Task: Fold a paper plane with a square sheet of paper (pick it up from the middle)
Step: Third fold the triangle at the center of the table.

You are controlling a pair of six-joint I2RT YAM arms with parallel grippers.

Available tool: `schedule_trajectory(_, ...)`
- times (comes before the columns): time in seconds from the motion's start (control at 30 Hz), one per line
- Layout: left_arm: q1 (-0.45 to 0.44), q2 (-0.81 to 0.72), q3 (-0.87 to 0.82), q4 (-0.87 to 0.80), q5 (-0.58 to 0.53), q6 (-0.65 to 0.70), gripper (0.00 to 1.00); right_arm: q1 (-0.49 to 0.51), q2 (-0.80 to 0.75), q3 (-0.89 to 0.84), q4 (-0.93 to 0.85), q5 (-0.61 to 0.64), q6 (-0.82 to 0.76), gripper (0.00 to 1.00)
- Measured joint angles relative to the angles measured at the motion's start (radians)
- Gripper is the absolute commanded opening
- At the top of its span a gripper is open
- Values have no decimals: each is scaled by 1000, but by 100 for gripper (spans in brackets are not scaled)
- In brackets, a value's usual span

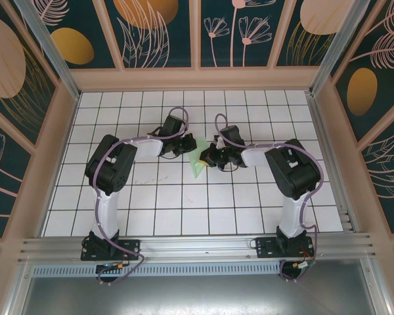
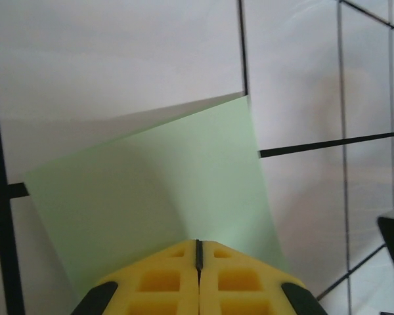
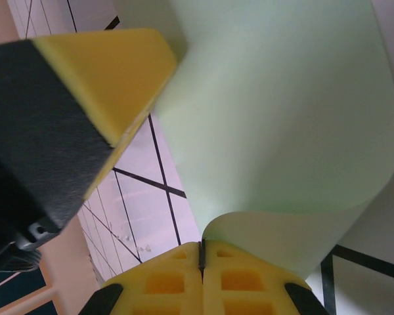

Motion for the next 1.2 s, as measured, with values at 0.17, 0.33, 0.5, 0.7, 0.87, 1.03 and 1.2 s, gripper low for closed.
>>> schedule_trajectory(0.17,0,9,-2,-7,-6,0,3,5,17,0,17,0,3,4)
schedule_trajectory(0.33,0,9,-2,-7,-6,0,2,8,27,0,24,0,3,4)
schedule_trajectory(0.5,0,9,-2,-7,-6,0,2,10,31,0,28,0,3,4)
schedule_trajectory(0.7,0,10,-2,-7,-6,0,2,10,34,2,32,0,3,4)
schedule_trajectory(0.87,0,10,-2,-7,-6,0,2,11,49,11,35,0,3,4)
schedule_trajectory(1.03,0,10,-2,-6,-3,0,2,12,51,15,42,0,3,4)
schedule_trajectory(1.2,1,11,-3,-2,3,0,2,12,52,15,47,-1,3,4)
